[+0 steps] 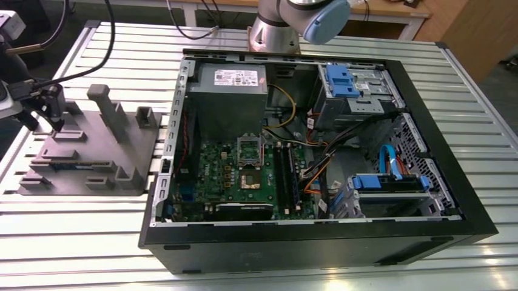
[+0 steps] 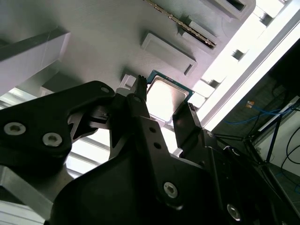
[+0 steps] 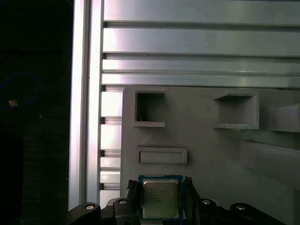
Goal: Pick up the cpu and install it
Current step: 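Pick up the cpu and move it towards the insertion slot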
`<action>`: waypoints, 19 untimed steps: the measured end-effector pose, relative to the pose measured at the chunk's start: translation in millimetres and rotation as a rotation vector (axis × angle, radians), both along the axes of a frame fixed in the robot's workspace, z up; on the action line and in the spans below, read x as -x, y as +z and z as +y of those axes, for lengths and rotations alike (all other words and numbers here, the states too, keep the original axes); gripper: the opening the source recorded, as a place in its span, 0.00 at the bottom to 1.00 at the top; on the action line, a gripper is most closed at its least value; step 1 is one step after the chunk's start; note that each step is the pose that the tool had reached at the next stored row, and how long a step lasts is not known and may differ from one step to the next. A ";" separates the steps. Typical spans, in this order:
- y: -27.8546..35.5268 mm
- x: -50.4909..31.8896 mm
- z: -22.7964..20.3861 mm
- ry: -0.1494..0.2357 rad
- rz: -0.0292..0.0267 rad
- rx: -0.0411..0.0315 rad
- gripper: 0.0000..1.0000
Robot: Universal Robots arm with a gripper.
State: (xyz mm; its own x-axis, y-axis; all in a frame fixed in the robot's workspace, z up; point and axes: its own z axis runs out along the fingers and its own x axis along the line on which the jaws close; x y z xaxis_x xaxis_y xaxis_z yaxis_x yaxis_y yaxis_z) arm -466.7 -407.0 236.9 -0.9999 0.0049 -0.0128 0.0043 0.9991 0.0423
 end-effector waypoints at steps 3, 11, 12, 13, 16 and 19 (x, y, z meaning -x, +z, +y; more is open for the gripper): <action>0.9 0.0 0.0 0.000 0.0000 0.0000 0.47; 3.7 0.0 0.0 0.000 0.0001 0.0000 0.47; 4.1 0.0 0.0 0.000 0.0000 0.0000 0.47; 4.4 0.0 0.0 0.000 -0.0001 0.0000 0.47; 5.3 0.0 0.0 0.000 0.0000 0.0000 0.47; 6.0 0.0 0.0 0.000 -0.0001 0.0000 0.47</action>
State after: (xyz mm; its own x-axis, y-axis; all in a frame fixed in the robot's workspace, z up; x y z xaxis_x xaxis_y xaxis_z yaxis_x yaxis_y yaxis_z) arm -466.7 -407.0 242.9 -0.9999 0.0049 -0.0128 0.0044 0.9991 0.0424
